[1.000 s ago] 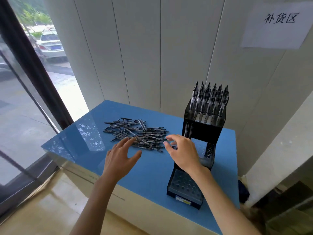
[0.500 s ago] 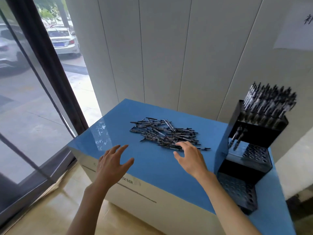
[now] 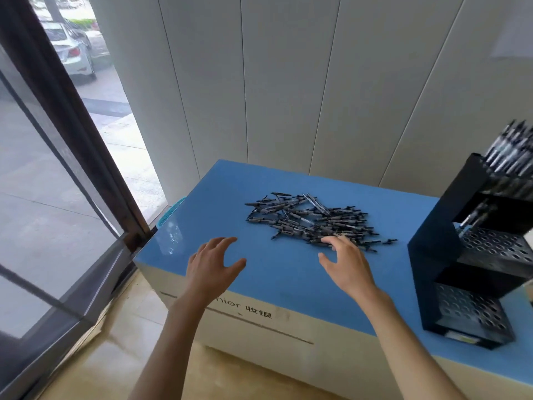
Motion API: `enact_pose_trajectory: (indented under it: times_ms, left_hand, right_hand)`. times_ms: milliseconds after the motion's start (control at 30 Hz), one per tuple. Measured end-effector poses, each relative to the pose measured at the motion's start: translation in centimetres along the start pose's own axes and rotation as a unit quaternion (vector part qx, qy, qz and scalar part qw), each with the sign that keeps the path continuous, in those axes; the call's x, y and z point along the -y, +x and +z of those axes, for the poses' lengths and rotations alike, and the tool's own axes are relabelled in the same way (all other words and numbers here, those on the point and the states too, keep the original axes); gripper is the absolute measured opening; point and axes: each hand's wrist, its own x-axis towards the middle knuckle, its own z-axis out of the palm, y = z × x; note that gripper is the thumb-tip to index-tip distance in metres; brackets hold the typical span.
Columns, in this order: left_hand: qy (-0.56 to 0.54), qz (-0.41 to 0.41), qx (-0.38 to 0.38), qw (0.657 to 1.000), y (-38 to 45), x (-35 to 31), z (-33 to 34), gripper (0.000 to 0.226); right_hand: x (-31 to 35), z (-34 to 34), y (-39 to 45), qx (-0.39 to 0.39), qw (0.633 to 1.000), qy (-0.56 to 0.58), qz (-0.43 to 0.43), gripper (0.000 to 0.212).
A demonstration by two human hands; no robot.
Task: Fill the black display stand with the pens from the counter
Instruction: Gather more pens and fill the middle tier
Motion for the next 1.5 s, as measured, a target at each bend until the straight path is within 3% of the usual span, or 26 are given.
enact_pose_trajectory:
  times_ms: [567, 767, 967, 1133, 1367, 1500]
  left_hand:
    - [0.032, 0.066, 0.159, 0.984, 14.7, 1.3, 8.5, 0.053]
    - [0.019, 0.119, 0.175, 0.977, 17.9, 0.2, 11.6, 0.049]
    - [0.025, 0.199, 0.214, 0.956, 20.7, -0.7, 14.4, 0.062]
    - [0.082, 0.252, 0.217, 0.939, 22.9, -2.3, 16.0, 0.065]
    - [0.182, 0.298, 0.233, 0.907, 23.9, -5.0, 17.7, 0.050]
    - [0.219, 0.312, 0.268, 0.885, 24.8, -6.3, 18.6, 0.057]
  right_hand:
    - [-2.1, 7.6, 8.8, 0.005, 0.990, 0.065, 0.121, 0.036]
    - [-2.4, 8.0, 9.1, -0.008, 0.981, 0.069, 0.181, 0.034]
    - [-2.2, 8.0, 8.6, -0.046, 0.966, 0.070, 0.246, 0.033]
    - [-2.4, 7.9, 7.3, -0.071, 0.950, 0.075, 0.295, 0.033]
    - [-3.3, 6.9, 5.5, -0.117, 0.928, 0.090, 0.343, 0.033]
    - [-3.3, 6.2, 5.4, -0.128, 0.925, 0.090, 0.345, 0.032]
